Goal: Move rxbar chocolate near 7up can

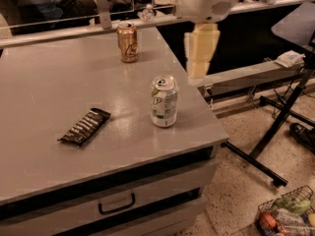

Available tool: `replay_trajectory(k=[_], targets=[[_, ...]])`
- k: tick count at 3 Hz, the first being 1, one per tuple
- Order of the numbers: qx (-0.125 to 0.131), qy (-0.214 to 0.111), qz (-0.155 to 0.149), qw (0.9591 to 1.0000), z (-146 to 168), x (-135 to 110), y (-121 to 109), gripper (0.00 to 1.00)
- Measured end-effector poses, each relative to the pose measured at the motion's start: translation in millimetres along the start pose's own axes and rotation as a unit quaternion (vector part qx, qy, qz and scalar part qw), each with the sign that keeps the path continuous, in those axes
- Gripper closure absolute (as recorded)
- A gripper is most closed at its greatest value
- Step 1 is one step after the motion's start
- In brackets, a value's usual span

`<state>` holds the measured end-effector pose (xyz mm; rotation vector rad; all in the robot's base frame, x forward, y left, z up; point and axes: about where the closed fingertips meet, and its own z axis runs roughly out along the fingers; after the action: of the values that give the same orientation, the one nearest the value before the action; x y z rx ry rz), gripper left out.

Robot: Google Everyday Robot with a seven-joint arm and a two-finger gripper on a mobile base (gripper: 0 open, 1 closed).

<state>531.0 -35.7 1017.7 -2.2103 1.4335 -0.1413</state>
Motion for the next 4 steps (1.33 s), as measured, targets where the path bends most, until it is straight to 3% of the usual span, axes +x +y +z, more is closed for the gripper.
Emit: replay_trajectory(k=[1, 2, 4], targets=[[0.008, -0.032, -0.013, 0.9994, 10.2, -28.6, -10.7, 0.00], [0.009, -0.063, -0.051, 0.9966, 23.4, -71.9, -15.3, 0.00], [0.002, -0.076, -0.065, 0.9951, 31.0, -85.4, -25.5, 0.00]])
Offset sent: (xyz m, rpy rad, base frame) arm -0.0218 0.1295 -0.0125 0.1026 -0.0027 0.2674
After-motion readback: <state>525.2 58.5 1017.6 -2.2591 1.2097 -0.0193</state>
